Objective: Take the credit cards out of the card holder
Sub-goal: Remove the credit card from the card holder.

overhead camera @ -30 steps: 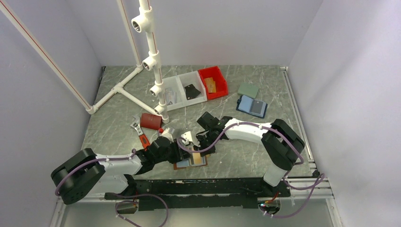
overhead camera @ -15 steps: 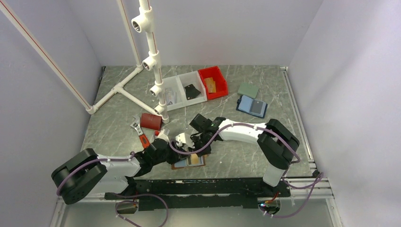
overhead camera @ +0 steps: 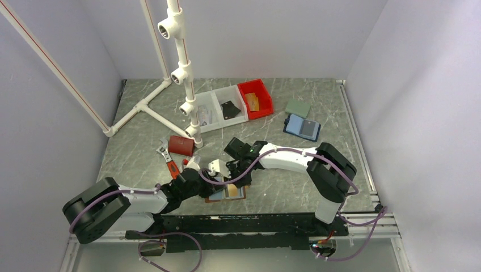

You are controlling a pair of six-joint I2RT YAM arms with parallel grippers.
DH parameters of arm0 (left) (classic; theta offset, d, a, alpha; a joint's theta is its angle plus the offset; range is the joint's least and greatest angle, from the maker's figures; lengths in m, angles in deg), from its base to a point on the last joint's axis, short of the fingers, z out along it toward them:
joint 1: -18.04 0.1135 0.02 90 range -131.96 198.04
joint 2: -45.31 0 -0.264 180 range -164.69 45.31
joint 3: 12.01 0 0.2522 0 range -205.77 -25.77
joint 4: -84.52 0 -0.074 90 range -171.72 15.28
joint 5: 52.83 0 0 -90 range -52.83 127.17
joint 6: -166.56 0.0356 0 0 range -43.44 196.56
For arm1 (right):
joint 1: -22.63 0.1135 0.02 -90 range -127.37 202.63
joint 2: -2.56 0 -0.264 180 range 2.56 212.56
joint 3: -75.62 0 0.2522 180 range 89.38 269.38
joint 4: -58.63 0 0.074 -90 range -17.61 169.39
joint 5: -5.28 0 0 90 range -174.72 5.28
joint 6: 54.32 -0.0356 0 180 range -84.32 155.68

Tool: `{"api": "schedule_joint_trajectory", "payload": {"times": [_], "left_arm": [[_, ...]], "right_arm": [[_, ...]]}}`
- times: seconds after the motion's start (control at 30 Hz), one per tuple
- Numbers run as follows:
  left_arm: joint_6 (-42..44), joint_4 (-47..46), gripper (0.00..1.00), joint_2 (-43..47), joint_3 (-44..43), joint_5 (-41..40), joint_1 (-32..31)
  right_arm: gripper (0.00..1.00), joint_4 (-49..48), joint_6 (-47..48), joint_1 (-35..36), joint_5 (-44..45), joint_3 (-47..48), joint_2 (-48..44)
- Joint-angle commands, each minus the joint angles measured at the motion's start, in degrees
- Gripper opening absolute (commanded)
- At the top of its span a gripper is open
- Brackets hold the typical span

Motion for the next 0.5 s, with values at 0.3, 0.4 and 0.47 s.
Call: {"api": "schedule_joint_trajectory", "payload": {"times": [0.3, 0.4, 0.47], "left_arm": [[1.82, -0.24, 0.0, 1.76, 0.95, -0.03, -0.05], [2.59, 0.98, 0.0, 4.33, 2.06, -0.88, 0.0], [3.3, 2.26, 0.0, 6.67, 2.74, -1.33, -0.02]], "right_arm": [[0.04, -5.88, 0.0, 1.29, 3.16, 0.51, 4.44], [0.05, -5.77, 0.21, 0.18, 3.57, 0.39, 4.07], [0.06, -5.52, 0.57, -0.25, 3.73, 0.28, 4.16]]}}
